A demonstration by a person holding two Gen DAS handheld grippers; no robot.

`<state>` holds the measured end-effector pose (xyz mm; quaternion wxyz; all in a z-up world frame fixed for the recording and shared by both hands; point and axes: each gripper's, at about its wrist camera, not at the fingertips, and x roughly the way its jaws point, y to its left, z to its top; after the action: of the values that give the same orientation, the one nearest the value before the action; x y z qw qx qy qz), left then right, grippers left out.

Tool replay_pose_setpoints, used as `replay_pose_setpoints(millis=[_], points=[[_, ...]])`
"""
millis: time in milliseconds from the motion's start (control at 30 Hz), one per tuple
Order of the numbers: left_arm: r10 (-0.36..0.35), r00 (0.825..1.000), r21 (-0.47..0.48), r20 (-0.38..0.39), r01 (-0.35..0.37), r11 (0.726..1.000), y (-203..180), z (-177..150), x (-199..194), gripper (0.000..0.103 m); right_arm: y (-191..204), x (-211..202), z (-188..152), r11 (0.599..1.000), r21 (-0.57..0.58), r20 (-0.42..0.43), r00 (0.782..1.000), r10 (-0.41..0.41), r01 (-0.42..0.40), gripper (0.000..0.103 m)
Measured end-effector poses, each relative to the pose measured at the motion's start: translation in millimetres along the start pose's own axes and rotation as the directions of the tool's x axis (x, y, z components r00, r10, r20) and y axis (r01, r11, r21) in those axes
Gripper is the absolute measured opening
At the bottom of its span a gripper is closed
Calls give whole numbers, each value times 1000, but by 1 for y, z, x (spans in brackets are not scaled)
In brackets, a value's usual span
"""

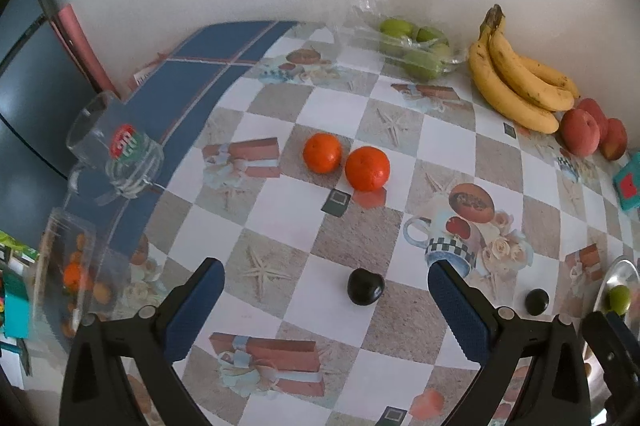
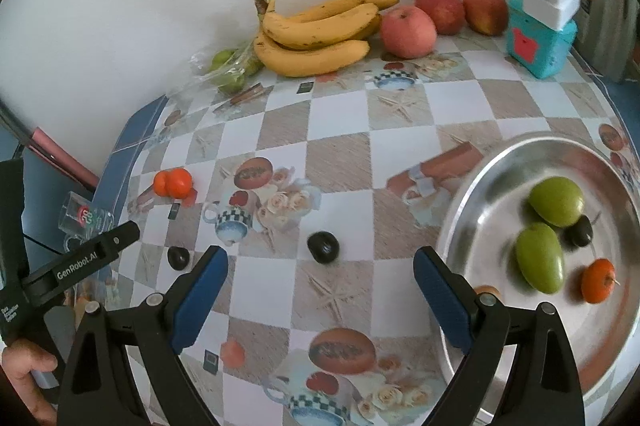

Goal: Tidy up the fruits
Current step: 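Grasp a dark round fruit with the left tool while the right tool grasps another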

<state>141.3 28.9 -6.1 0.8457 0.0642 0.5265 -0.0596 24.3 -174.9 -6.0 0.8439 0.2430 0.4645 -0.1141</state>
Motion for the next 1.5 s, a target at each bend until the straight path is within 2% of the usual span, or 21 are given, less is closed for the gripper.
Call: replay_pose_setpoints(millis=[167, 400, 467, 867, 1033, 1133, 1167, 1233, 1300, 1333, 1500], points=[[-42, 998, -15, -55, 41, 999, -4, -5, 20, 100, 6, 13, 2, 999, -34, -10, 999, -32, 32, 94], [-63, 992, -16, -108, 61, 998, -14, -10, 46, 98, 5, 44, -5, 998, -51, -80, 996, -43, 39, 92], [-66, 991, -20, -115, 65, 998, -15, -11, 51, 97, 5, 52, -7, 997, -57, -95, 994, -52, 47, 88], [-71, 987, -36, -146, 66, 997, -12, -9, 70, 94, 9, 74, -5, 993, -90, -126, 988, -83, 72, 88], [-73, 986, -35, -150, 68, 997, -11, -9, 73, 89, 12, 77, -4, 990, -110, -123, 987, -103, 90, 88], [-75, 986, -32, -148, 70, 997, -11, -10, 74, 82, 15, 76, -4, 983, -142, -111, 985, -128, 112, 73], [-75, 986, -30, -148, 71, 997, -11, -11, 74, 77, 15, 76, -4, 983, -145, -110, 985, -133, 116, 72], [-77, 986, -24, -148, 75, 997, -13, -12, 74, 68, 14, 76, -4, 984, -141, -107, 986, -128, 113, 69], [-78, 986, -18, -149, 76, 997, -15, -13, 74, 52, 13, 76, -4, 982, -144, -100, 986, -134, 119, 58], [-74, 986, -16, -149, 72, 997, -15, -13, 74, 50, 13, 75, -4, 982, -144, -99, 986, -134, 119, 55], [-96, 985, -17, -142, 95, 995, -17, -15, 72, 30, 13, 74, -5, 983, -147, -98, 987, -124, 109, 48]])
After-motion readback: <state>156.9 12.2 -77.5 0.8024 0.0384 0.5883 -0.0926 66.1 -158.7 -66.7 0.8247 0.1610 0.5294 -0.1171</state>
